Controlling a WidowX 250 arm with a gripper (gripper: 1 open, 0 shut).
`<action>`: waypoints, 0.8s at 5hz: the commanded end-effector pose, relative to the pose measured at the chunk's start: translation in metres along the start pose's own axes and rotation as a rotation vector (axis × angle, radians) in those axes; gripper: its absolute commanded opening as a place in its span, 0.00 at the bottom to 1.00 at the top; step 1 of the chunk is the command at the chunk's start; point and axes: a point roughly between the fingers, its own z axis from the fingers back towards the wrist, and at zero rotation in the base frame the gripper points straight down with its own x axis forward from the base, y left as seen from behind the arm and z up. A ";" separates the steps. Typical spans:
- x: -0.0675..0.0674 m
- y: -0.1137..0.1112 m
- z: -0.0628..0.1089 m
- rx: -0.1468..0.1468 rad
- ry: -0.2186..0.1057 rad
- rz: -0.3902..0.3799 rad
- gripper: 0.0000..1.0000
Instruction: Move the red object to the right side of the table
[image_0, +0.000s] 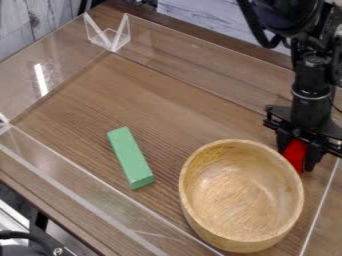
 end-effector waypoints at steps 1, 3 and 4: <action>0.016 0.004 0.006 0.000 -0.052 0.079 0.00; 0.008 0.019 0.013 0.008 -0.068 0.196 1.00; 0.015 0.021 0.020 0.005 -0.062 0.169 1.00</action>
